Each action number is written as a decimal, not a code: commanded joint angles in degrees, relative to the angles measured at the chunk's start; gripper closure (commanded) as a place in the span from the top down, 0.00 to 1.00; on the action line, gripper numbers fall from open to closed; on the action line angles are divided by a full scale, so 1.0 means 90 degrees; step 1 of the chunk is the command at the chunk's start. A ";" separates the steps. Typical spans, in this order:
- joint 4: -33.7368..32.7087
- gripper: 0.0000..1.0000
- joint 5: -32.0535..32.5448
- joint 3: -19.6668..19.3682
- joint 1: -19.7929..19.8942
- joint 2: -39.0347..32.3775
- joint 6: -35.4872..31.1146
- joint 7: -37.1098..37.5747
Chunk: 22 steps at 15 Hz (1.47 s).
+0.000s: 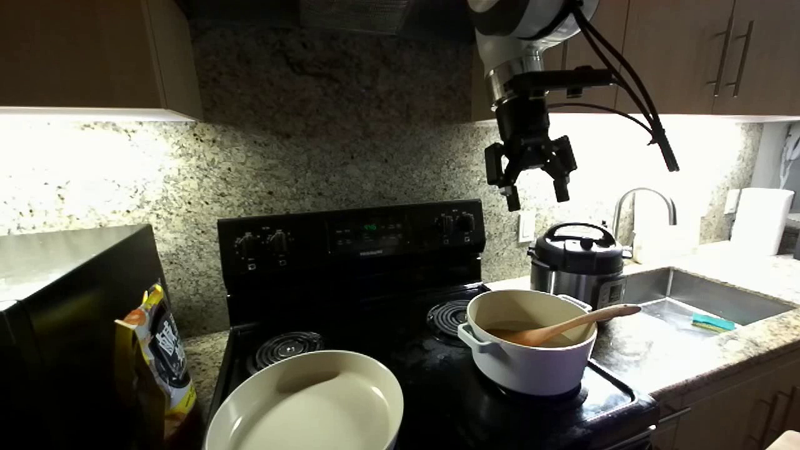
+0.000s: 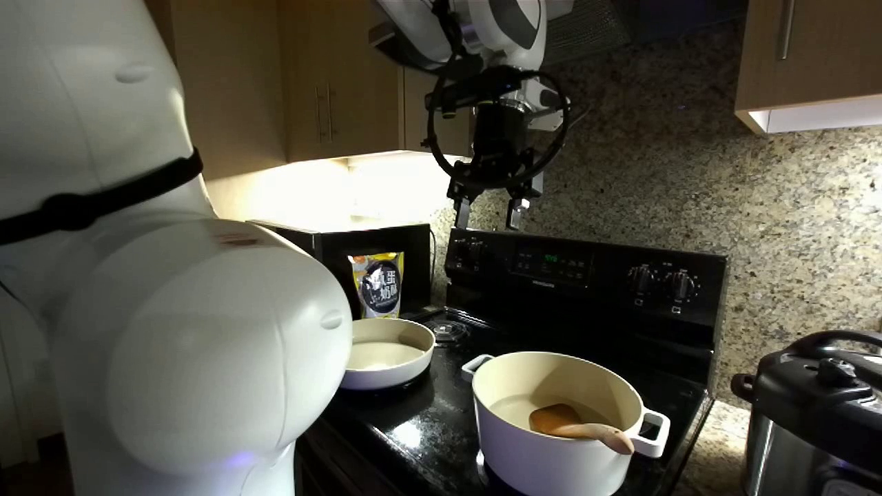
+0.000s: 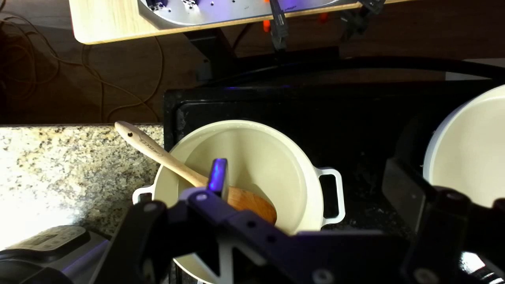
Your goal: Use the wooden spoon to stir the liquid in the white pot.
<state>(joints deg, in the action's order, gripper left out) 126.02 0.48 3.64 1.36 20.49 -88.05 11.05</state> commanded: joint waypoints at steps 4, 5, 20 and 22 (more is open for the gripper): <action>0.0208 1.00 0.0030 -0.0054 -0.0048 0.0123 -0.0390 -0.0026; 0.0294 1.00 0.0032 -0.0061 -0.0039 0.0171 -0.0580 0.0013; 0.2632 1.00 0.2564 -0.1349 0.0555 0.1736 -0.1988 -0.2724; 0.2367 1.00 0.2344 -0.1282 0.0524 0.1475 -0.1765 -0.2393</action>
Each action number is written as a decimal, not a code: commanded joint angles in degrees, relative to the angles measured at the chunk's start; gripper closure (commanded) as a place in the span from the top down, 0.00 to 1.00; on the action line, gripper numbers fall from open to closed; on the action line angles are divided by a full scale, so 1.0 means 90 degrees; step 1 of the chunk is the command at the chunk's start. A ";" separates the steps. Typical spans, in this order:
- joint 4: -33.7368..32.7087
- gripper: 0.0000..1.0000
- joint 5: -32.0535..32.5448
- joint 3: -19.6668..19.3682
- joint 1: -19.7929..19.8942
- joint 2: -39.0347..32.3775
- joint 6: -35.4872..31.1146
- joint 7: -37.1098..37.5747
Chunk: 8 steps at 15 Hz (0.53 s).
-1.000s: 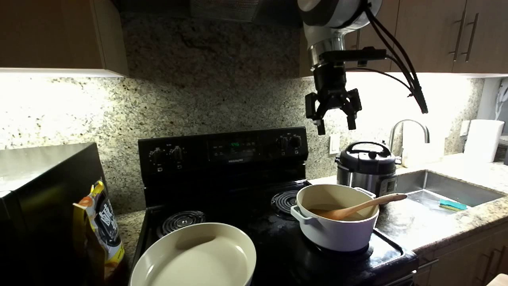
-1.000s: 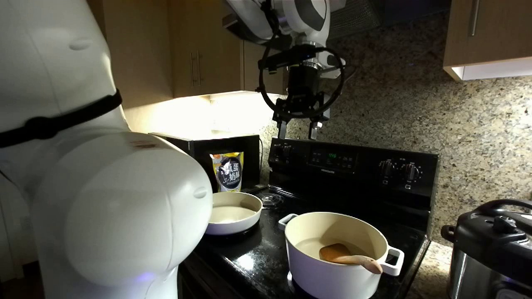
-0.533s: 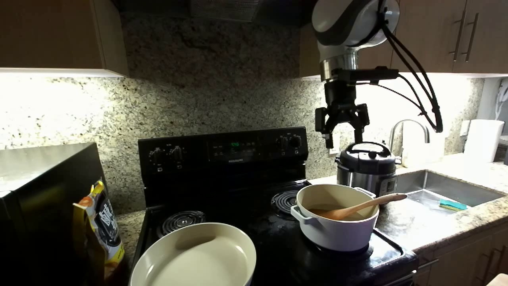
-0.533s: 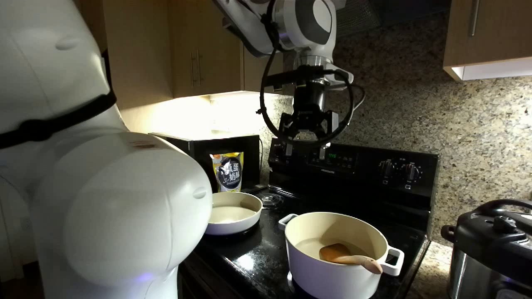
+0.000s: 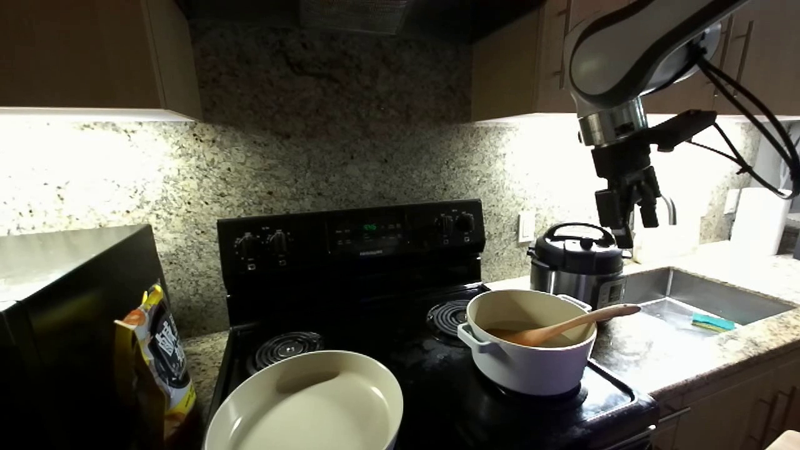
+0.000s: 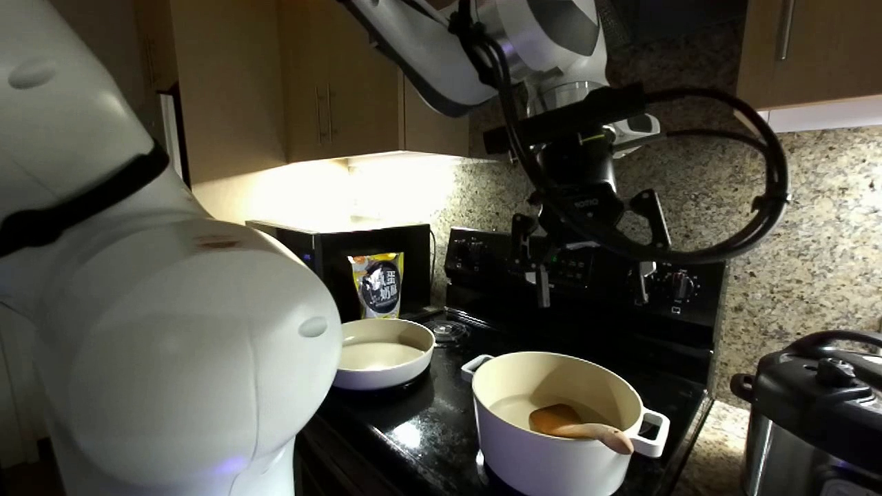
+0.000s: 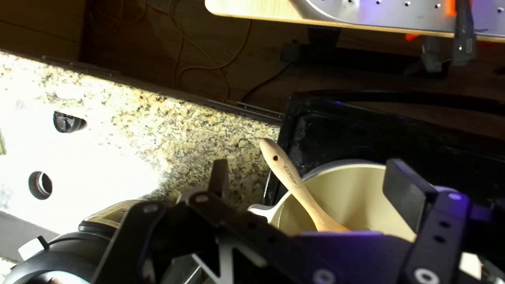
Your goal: Use the wooden spoon to stir the liquid in the white pot.
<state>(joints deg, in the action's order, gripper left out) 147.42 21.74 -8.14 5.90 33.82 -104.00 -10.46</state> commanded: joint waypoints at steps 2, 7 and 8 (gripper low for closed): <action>0.0085 1.00 0.0047 -0.0076 0.0041 0.0112 -0.0026 -0.0168; 0.0007 1.00 0.0030 -0.0146 0.0011 0.0059 0.0010 -0.0366; -0.0103 1.00 0.0144 -0.0209 0.0033 -0.0073 0.0066 -0.0559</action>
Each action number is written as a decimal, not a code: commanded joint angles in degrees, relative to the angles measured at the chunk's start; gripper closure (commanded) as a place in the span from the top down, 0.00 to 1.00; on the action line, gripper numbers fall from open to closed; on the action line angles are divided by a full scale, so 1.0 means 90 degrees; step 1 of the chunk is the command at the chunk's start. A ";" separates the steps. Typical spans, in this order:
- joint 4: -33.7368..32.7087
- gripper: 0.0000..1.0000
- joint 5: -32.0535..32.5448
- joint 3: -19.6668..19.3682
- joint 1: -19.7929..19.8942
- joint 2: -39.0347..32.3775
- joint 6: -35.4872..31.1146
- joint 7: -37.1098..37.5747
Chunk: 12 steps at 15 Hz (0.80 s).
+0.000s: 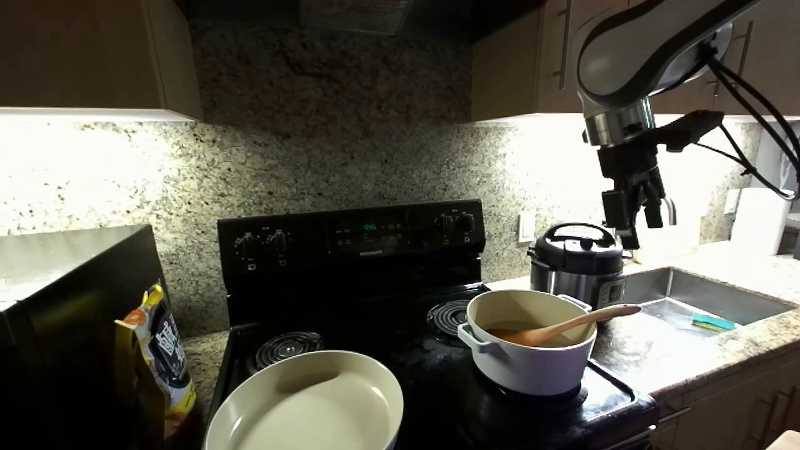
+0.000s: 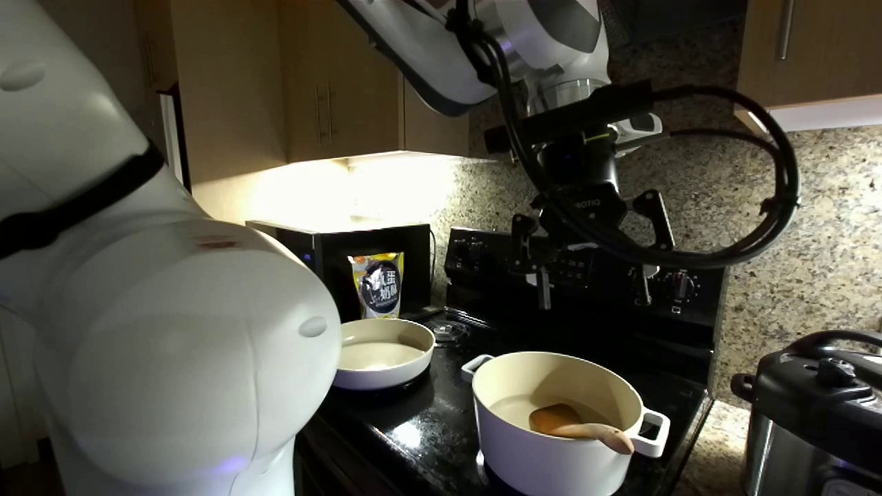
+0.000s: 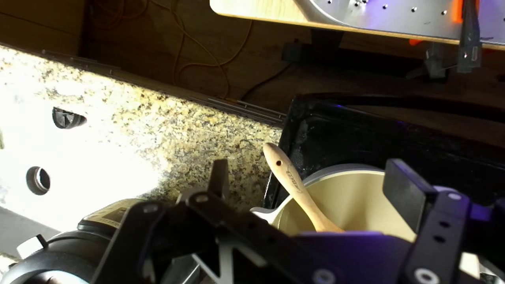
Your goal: Use the wooden spoon to stir the liquid in the white pot.
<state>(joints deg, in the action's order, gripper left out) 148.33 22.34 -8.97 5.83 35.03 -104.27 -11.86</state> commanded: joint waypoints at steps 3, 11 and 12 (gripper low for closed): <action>-0.0542 1.00 0.0451 -0.0226 0.0149 -0.0656 0.0084 -0.0646; -0.1390 1.00 0.1527 -0.0635 0.0092 -0.1976 -0.0177 -0.2553; -0.1484 1.00 0.1533 -0.0660 0.0085 -0.2108 -0.0219 -0.2877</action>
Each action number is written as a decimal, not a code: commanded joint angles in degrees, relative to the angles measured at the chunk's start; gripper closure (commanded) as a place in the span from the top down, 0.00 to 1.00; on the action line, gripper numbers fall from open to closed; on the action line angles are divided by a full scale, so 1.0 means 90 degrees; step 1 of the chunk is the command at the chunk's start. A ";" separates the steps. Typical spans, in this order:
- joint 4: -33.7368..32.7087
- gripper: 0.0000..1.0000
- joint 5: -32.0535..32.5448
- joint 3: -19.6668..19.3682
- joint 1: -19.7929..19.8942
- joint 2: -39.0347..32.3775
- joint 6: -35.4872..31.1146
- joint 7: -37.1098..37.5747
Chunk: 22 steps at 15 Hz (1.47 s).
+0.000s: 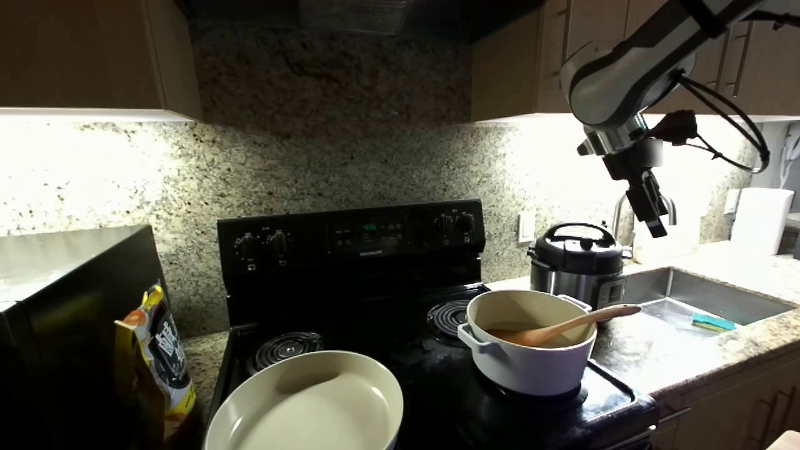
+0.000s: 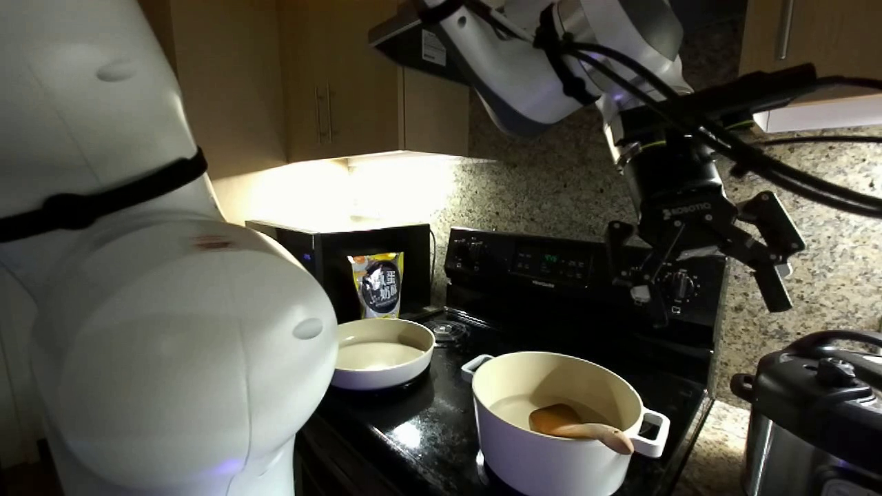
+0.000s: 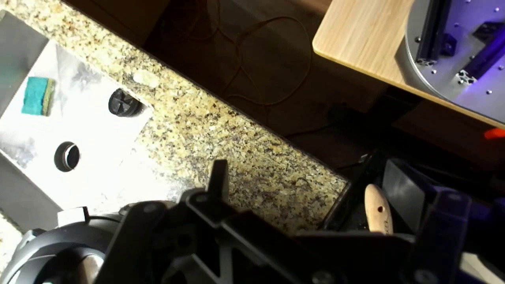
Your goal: Use the wooden spoon to stir the liquid in the white pot.
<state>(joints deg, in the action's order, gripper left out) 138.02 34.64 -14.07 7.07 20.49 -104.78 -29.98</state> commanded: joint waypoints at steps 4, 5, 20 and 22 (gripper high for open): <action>-0.0645 1.00 0.0115 -0.0005 -0.0056 -0.0870 -0.0169 -0.2084; -0.0695 1.00 0.0098 0.0032 -0.0070 -0.0923 -0.0103 -0.2375; -0.0353 1.00 -0.1941 0.0291 -0.0055 -0.1086 -0.0567 -0.1354; -0.0379 1.00 -0.1866 0.0307 -0.0040 -0.1277 -0.0677 -0.1071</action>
<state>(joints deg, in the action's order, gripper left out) 134.26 18.21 -11.94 6.17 11.08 -108.43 -43.57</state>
